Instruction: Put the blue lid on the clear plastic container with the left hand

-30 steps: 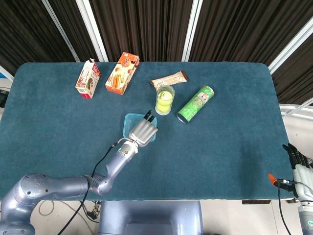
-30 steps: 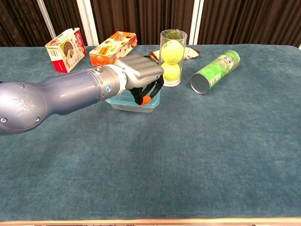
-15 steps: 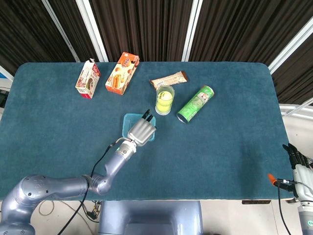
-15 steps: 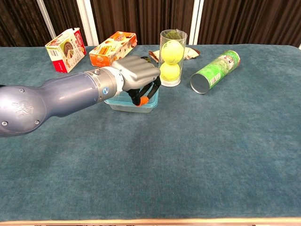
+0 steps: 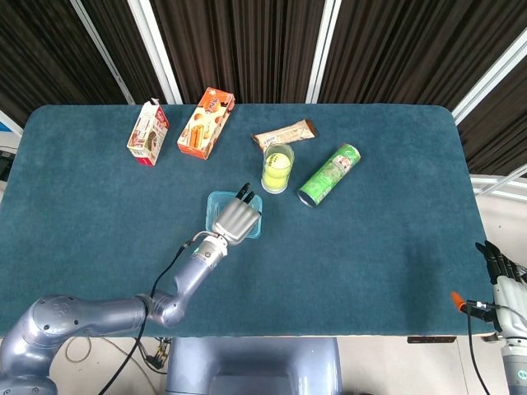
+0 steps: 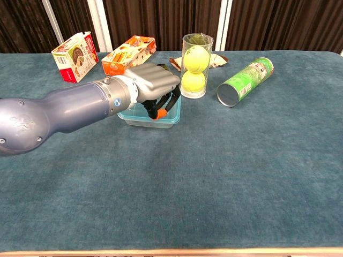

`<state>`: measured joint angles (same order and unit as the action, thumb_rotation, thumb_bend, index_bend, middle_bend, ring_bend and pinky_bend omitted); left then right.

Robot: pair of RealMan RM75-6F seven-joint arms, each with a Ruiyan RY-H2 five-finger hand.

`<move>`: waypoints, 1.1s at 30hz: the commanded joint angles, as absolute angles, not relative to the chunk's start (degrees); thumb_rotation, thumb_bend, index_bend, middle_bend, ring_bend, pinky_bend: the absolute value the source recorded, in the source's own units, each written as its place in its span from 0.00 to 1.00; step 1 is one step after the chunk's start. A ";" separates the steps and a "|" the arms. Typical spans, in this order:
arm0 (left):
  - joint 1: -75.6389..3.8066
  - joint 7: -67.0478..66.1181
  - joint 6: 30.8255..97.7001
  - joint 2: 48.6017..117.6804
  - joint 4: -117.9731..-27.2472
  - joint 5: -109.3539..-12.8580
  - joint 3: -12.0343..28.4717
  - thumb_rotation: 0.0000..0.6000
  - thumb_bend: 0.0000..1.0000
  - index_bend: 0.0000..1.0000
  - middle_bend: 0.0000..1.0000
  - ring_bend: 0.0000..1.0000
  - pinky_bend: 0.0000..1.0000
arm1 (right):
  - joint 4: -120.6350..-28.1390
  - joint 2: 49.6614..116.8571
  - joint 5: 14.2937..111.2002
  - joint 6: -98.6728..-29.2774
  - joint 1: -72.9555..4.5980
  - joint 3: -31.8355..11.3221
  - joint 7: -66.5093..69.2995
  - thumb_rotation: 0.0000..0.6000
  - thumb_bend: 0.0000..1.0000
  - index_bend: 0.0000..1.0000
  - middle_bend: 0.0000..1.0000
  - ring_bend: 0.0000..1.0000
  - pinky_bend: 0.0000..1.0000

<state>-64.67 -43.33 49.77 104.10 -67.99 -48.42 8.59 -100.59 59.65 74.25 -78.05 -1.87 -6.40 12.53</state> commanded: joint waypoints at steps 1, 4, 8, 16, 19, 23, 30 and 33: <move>-64.44 -42.85 52.24 101.19 -72.49 -49.39 10.65 1.00 0.55 0.63 0.57 0.14 0.00 | -100.61 59.65 74.35 -78.10 -1.85 -6.37 12.49 1.00 0.29 0.10 0.00 0.00 0.00; -63.82 -43.33 54.33 98.17 -77.25 -49.05 11.89 1.00 0.51 0.47 0.50 0.13 0.00 | -100.54 59.71 74.53 -78.26 -1.84 -6.35 12.40 1.00 0.29 0.10 0.00 0.00 0.00; -62.28 -45.55 57.57 93.00 -84.70 -47.90 12.18 1.00 0.37 0.24 0.29 0.05 0.00 | -100.32 59.90 74.89 -78.60 -1.81 -6.31 12.14 1.00 0.29 0.10 0.00 0.00 0.00; -55.11 -48.68 69.28 81.28 -101.44 -46.45 10.01 1.00 0.28 0.16 0.12 0.01 0.00 | -99.18 60.48 76.05 -79.59 -1.83 -6.25 11.29 1.00 0.29 0.10 0.00 0.00 0.00; -49.42 -44.98 75.49 76.46 -107.53 -51.47 7.15 1.00 0.28 0.15 0.11 0.01 0.00 | -98.68 60.71 76.89 -80.01 -1.86 -6.13 11.13 1.00 0.29 0.10 0.00 0.00 0.00; -41.23 -36.70 81.81 71.08 -111.71 -58.44 2.71 1.00 0.28 0.15 0.11 0.01 0.00 | -98.23 60.71 77.94 -80.12 -1.98 -5.87 11.42 1.00 0.29 0.10 0.00 0.00 0.00; -28.16 -23.65 88.85 65.63 -110.36 -67.94 -5.80 1.00 0.28 0.15 0.10 0.01 0.00 | -96.31 60.73 82.59 -81.61 -2.28 -4.93 11.60 1.00 0.29 0.10 0.00 0.00 0.00; -22.90 -19.11 93.28 66.57 -107.29 -71.77 -7.78 1.00 0.28 0.15 0.10 0.01 0.00 | -95.53 61.29 83.13 -82.49 -2.27 -5.00 10.58 1.00 0.29 0.10 0.00 0.00 0.00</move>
